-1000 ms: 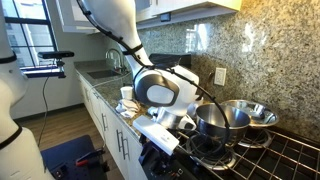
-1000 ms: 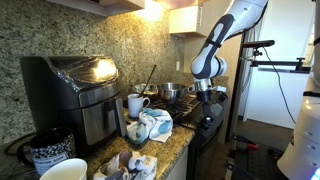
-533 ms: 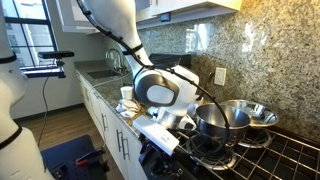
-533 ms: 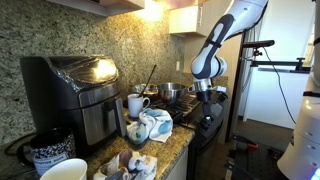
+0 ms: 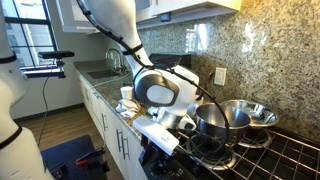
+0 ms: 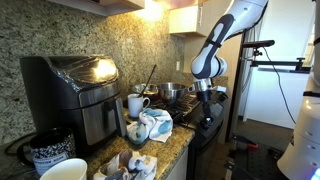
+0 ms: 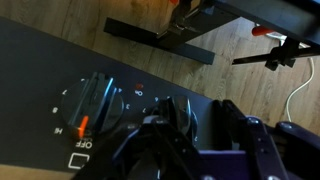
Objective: Twist the first knob on the stove
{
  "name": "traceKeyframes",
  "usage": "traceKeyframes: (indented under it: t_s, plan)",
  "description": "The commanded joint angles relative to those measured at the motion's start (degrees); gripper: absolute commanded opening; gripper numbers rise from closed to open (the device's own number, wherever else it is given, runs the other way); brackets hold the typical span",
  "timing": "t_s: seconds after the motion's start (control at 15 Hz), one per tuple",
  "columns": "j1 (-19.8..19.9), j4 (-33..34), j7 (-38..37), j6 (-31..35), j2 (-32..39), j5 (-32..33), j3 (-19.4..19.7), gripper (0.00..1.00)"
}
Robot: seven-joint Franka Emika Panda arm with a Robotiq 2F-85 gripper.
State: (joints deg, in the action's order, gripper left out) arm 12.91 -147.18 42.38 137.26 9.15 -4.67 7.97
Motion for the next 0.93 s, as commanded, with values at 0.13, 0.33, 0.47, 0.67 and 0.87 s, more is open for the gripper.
traceKeyframes:
  t_s: [0.13,0.33,0.47,0.67,0.87]
  plan:
    - [0.05,-0.84,-1.42,1.18,-0.81,0.02,0.11,0.13]
    - [0.24,-0.88,-1.27,1.31,-0.75,-0.21,0.23,0.08]
    - [0.31,-0.87,-0.88,1.22,-0.41,-0.71,0.08,0.08]
    - [0.41,-0.87,-0.25,1.38,0.11,-1.58,-0.16,0.08]
    - [0.48,-1.27,0.29,2.68,0.54,-2.66,-0.44,0.08]
